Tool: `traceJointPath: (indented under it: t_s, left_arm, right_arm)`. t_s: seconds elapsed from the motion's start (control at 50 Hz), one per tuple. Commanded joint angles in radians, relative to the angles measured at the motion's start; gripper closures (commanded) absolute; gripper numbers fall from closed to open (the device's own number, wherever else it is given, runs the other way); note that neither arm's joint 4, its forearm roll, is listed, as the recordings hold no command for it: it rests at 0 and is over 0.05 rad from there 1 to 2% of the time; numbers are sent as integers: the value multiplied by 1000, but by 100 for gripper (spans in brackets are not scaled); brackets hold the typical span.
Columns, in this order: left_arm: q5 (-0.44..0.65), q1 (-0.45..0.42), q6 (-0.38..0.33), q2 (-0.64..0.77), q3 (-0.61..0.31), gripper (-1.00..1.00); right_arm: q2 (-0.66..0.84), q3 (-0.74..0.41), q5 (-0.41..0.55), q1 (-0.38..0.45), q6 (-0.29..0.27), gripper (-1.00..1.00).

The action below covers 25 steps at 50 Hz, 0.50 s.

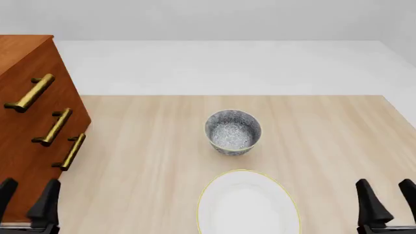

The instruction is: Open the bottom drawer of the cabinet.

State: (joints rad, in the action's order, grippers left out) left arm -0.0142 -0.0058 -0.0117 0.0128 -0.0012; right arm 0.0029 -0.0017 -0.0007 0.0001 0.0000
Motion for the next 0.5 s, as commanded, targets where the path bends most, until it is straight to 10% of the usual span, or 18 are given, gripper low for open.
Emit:
traceJointPath:
  t_s: [0.02, 0.28, 0.5]
  left_arm:
    - [-160, -21, -81, 155, 1, -100]
    - [-407, -20, -232, 430, -15, -100]
    - [-252, -30, -270, 494, -182, -100]
  right_arm:
    - [5, -3, -1, 0, 0, -100]
    - [4, -3, -1, 0, 0, -100]
    - [5, -3, -1, 0, 0, -100]
